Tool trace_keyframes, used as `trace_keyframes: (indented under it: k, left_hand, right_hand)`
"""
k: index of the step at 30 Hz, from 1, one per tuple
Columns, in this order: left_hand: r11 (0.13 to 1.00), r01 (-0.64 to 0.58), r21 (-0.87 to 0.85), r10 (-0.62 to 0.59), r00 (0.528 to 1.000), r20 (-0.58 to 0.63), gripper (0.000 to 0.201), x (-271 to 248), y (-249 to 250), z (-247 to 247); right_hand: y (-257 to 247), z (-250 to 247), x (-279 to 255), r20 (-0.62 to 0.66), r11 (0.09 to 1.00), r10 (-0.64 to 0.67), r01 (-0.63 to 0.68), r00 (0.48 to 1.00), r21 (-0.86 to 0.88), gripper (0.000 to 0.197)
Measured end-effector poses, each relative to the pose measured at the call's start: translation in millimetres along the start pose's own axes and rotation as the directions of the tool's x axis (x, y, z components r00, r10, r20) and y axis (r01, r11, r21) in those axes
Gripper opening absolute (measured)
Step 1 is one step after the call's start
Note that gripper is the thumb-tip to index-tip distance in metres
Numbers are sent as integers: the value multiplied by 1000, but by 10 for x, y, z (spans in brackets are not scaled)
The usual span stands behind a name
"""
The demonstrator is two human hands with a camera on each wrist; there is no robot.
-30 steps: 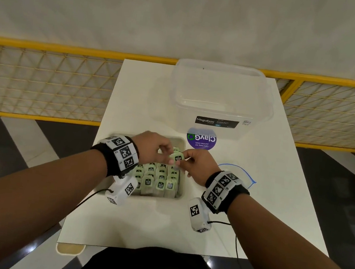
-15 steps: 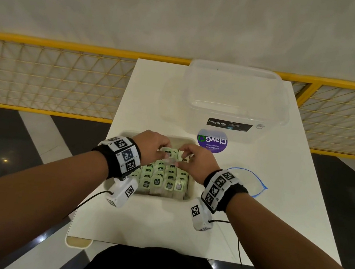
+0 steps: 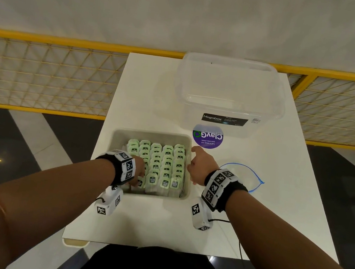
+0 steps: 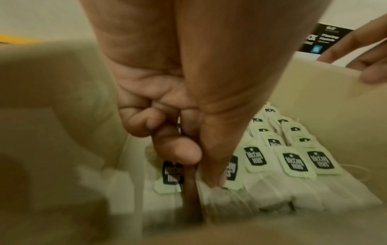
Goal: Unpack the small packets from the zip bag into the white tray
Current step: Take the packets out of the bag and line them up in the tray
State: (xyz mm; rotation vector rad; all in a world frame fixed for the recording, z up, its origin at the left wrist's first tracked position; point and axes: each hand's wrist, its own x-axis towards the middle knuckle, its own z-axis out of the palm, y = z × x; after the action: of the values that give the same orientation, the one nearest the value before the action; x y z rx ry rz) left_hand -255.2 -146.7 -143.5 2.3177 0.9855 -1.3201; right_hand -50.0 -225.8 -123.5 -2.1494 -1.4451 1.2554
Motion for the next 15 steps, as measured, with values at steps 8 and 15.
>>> trace_keyframes:
  k: [8, 15]
  left_hand:
    - [997, 51, -52, -53, 998, -32, 38, 150, -53, -20]
    - [973, 57, -225, -131, 936, -327, 28, -282, 300, -825]
  right_hand:
    - [89, -37, 18, 2, 997, -23, 23, 1000, 74, 52]
    - [536, -569, -28, -186, 994, -82, 95, 979, 61, 19]
